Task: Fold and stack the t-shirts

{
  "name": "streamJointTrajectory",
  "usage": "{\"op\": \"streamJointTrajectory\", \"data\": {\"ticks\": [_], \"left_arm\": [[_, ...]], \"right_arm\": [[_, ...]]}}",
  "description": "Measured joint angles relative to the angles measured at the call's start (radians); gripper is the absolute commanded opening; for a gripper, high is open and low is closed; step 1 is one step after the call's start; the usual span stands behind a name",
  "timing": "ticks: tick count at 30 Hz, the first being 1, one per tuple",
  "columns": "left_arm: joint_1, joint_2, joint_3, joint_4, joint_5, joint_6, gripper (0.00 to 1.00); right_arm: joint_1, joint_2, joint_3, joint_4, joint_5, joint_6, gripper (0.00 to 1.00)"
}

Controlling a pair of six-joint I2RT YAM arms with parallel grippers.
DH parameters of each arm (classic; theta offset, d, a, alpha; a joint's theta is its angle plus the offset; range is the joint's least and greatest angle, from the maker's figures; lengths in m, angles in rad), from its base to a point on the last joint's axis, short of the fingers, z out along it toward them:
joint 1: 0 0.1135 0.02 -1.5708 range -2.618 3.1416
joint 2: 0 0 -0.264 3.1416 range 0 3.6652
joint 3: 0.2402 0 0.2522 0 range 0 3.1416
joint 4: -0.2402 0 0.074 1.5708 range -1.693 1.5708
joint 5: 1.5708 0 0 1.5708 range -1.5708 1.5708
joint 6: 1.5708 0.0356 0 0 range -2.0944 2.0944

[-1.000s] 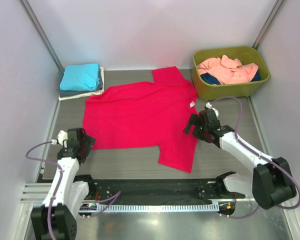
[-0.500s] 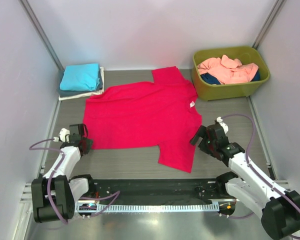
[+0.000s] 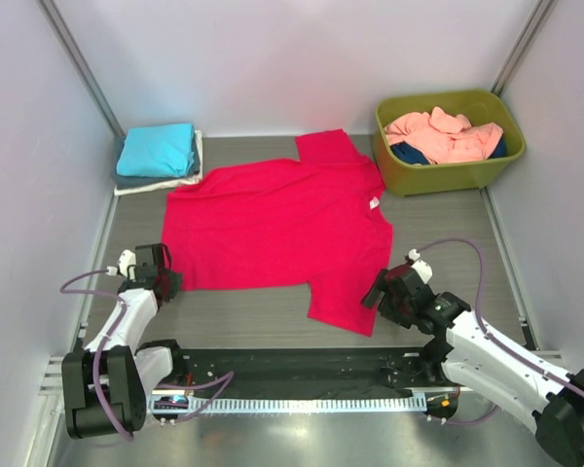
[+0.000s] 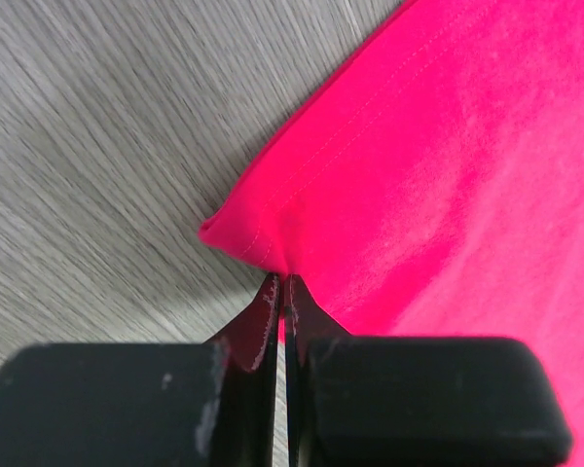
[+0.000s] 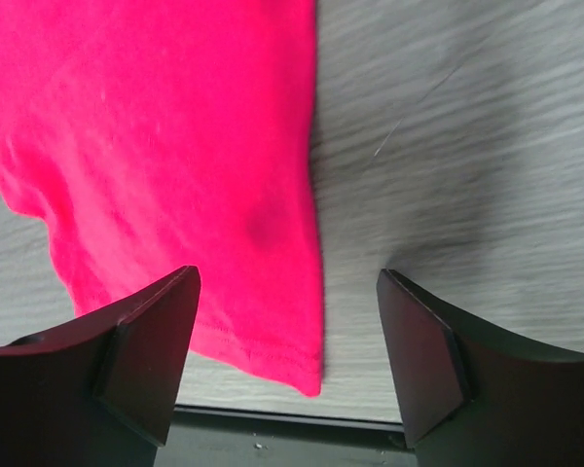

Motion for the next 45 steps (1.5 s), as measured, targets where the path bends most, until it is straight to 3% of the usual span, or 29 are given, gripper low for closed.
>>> {"op": "streamJointTrajectory", "data": {"ticks": [5,13,16,19,20,22,29,34,39,45], "left_arm": [[0.000,-0.010,-0.007,0.009,0.018,0.018,0.00],[0.000,-0.050,-0.024,0.019,0.036,0.026,0.00],[0.000,-0.066,-0.028,0.022,0.043,0.029,0.00],[0.000,-0.080,-0.034,0.025,0.047,0.035,0.00],[0.000,-0.085,-0.036,0.027,0.048,0.037,0.00],[0.000,-0.093,-0.040,0.027,0.051,0.041,0.00],[0.000,-0.138,-0.054,0.041,0.082,0.045,0.00],[0.000,-0.268,-0.053,0.005,0.107,0.047,0.00],[0.000,-0.330,0.033,-0.069,0.115,0.064,0.00],[0.000,-0.222,0.161,-0.080,0.146,0.079,0.00]], "right_arm": [[0.114,0.020,0.001,-0.008,0.027,0.070,0.67],[0.275,0.079,0.016,-0.015,0.060,0.184,0.56],[0.324,0.089,0.019,-0.029,0.068,0.223,0.46],[0.361,0.103,0.023,-0.053,0.071,0.252,0.22],[0.370,0.108,0.026,-0.064,0.076,0.263,0.09],[0.375,0.111,0.029,-0.076,0.082,0.278,0.01],[0.380,0.052,0.051,-0.170,0.143,0.296,0.01],[0.380,0.024,0.175,-0.264,0.235,0.275,0.01],[0.378,0.102,0.345,-0.290,0.348,0.199,0.01],[0.273,0.251,0.500,-0.259,0.423,0.042,0.01]]}}
